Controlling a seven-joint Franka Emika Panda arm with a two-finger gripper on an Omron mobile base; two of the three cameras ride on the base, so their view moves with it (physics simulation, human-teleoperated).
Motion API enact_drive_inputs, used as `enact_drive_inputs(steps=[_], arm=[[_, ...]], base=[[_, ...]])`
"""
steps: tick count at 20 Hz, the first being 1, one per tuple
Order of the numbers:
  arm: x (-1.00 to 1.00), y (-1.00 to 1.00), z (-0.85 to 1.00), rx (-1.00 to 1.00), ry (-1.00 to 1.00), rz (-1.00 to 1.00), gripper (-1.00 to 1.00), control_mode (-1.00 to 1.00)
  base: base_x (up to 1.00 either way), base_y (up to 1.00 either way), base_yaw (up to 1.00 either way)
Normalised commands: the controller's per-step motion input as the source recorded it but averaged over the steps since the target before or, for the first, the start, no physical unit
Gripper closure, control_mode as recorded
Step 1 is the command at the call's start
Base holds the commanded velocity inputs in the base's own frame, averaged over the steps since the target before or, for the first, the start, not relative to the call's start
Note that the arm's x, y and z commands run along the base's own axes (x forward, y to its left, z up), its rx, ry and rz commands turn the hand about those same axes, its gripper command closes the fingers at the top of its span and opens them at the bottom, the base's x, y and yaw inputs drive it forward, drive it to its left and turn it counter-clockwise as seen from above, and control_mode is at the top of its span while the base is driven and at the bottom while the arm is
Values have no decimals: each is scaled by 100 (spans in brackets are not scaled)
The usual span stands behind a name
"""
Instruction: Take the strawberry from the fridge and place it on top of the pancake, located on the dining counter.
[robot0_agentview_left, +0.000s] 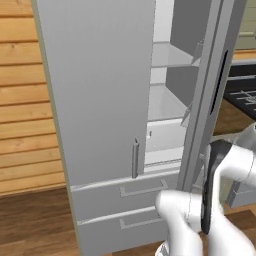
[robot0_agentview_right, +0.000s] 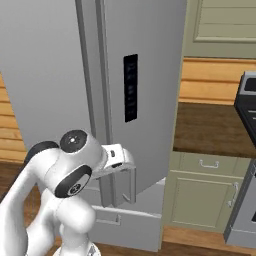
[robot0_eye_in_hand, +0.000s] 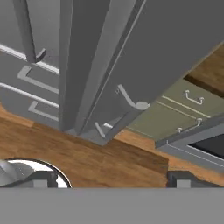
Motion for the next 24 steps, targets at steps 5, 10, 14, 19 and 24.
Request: enact_drive_inputs(steps=[5,10,14,19,24], arm=[[-21,100,47,-48,21,-14,-100,-100],[8,91,45,-48,20,-14,-100,-100],[58,88,10,-39,20,-7,-100,-100],[85,36,0,-30,20,-1,-100,-100],[54,-41,-22,-1,1,-8,-100,-100]], base=[[0,0,0],[0,0,0],[0,0,0],[0,0,0],[0,0,0]])
